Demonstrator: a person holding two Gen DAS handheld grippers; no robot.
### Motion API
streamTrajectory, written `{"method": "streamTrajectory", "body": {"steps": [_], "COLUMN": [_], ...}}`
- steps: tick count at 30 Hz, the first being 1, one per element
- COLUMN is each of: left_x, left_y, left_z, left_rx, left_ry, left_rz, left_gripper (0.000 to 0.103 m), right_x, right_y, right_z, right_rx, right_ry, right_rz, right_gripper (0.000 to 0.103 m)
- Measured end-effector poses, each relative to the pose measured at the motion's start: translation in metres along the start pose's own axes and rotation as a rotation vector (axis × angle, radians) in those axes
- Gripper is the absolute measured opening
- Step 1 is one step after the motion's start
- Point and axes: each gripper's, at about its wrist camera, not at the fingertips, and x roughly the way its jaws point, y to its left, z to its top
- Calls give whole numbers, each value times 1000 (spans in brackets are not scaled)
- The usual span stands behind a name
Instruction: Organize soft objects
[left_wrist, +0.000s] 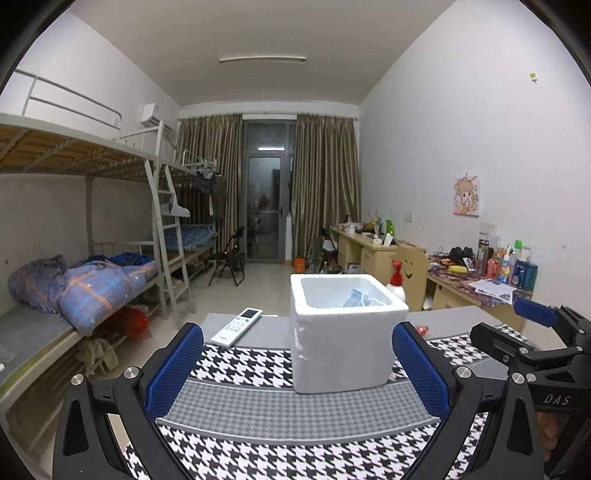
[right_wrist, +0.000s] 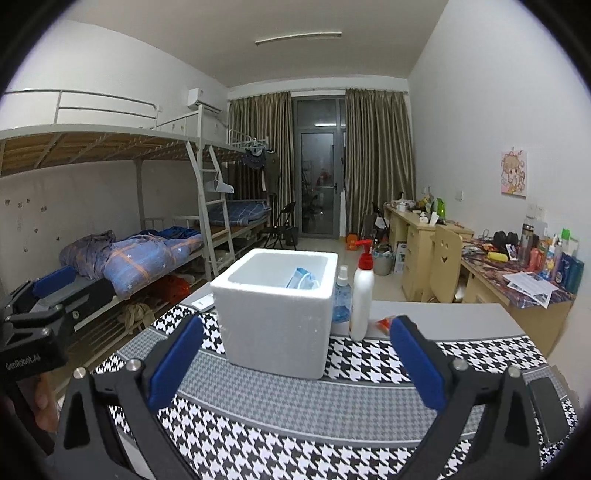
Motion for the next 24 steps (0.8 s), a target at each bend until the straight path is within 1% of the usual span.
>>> {"method": "streamTrajectory", "body": {"steps": [2,6,9,13,17,19,22,24], "left_x": [-4,-17,-20,-26,-29,-31,-33,-33], "left_y": [-3,-14,-22,-23,-24,-22,-21,-20], "left_z": [-4,-17,-27,-40,-48,-51,-59,-63], "left_rx": [10,40,58,42,37,18,-1,0], "left_ry": [2,-20,-9,-20,-26,-32,-39,-38], "left_rz": [-5,-8,-49,-69,-68,-59,-44,-45], "left_gripper": [102,102,102,102,102,102,102,102], "right_x": [-7,-23,-32,-39,-45,-47,-53,-57], "right_y": [2,1,1,3,0,0,-1,-2], "right_z": [-6,-17,-26,-40,-54,-58,-63,-66], "right_rx": [-16,6,7,-6,-2,-12,-3,9], "right_ry": [-9,-39,-56,-68,-69,-69,-89,-101], "right_rz": [-9,-6,-19,-39,-59,-67,-85,-80], "right_gripper": [102,102,102,102,102,102,102,102]}}
